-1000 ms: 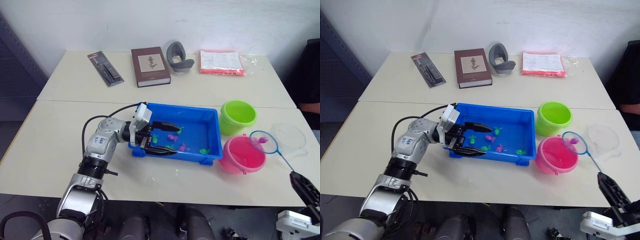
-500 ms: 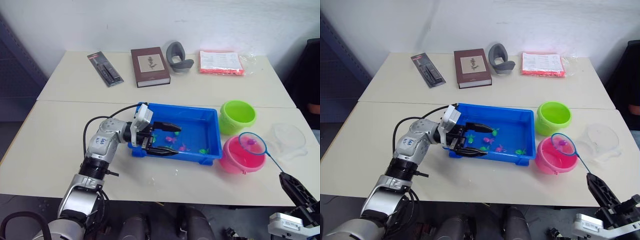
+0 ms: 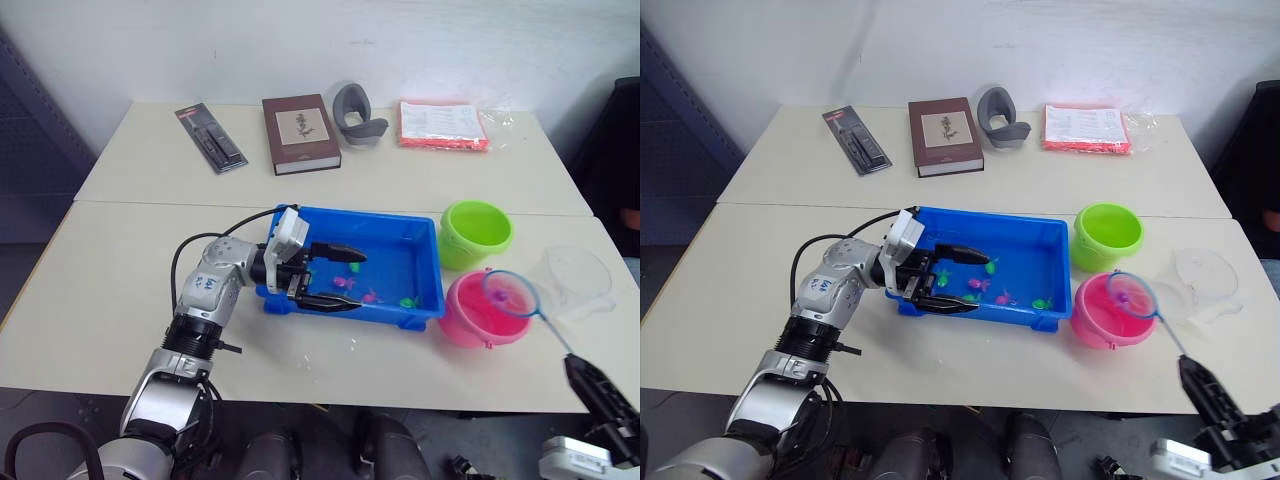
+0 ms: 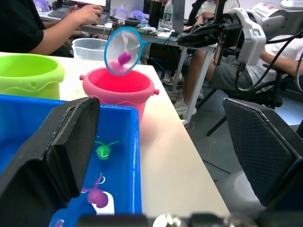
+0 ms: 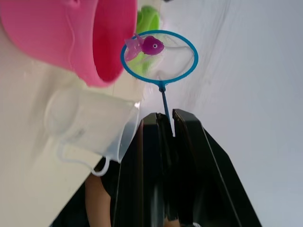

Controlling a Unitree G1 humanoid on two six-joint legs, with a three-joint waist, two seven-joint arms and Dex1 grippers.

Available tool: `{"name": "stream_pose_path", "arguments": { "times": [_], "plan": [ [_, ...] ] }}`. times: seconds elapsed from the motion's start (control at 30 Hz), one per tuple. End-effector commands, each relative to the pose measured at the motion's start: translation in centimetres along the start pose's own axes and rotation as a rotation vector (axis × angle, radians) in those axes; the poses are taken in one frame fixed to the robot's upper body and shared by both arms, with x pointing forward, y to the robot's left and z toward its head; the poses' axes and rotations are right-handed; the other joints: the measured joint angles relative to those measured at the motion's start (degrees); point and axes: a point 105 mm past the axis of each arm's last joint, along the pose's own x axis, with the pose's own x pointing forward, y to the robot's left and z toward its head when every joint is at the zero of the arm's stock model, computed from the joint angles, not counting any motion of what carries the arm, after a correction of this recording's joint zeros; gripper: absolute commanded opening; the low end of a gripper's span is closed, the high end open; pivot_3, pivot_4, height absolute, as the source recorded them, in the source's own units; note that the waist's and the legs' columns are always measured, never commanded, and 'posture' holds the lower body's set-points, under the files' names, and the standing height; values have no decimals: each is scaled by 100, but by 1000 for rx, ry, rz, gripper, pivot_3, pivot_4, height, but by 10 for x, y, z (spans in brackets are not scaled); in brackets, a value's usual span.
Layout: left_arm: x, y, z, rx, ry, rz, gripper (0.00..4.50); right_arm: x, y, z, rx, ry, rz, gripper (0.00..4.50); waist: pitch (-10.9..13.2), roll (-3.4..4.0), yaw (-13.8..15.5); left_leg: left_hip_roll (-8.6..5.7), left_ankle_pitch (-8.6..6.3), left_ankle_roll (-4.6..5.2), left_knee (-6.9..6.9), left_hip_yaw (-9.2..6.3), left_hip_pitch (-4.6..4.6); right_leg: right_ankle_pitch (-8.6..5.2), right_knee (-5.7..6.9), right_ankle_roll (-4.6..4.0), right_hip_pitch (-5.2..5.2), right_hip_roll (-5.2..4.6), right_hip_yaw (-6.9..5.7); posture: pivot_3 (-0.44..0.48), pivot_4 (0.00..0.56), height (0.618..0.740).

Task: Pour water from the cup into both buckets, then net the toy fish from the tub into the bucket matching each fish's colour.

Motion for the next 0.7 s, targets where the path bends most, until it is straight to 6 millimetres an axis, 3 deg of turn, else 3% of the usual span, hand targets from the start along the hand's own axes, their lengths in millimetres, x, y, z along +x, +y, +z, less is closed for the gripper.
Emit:
{"name": "stream_pose_path", "arguments": {
  "times": [0.03,0.47,0.63,0.7],
  "plan": [
    [0,2,8,37,-15,-2,4466,-3,-3,2,-8,-1,-12,0,0,0,-6,0,0,0,0,0,0,0,1,0,0,0,1,0,150,740],
    [1,4,8,48,-24,1,4466,4,-12,-5,-89,4,-53,0,0,0,-4,1,0,0,0,-1,1,0,1,0,0,1,0,0,150,740],
    [10,5,13,78,-76,5,4466,5,1,-2,-83,-67,11,0,0,0,6,0,0,0,0,-1,0,0,0,0,0,0,1,0,150,740],
    [11,8,15,107,-90,20,4466,3,-17,-20,-132,9,-46,0,0,1,6,-2,0,1,0,-1,-1,0,0,0,0,-1,-1,0,150,740]
  ]
}}
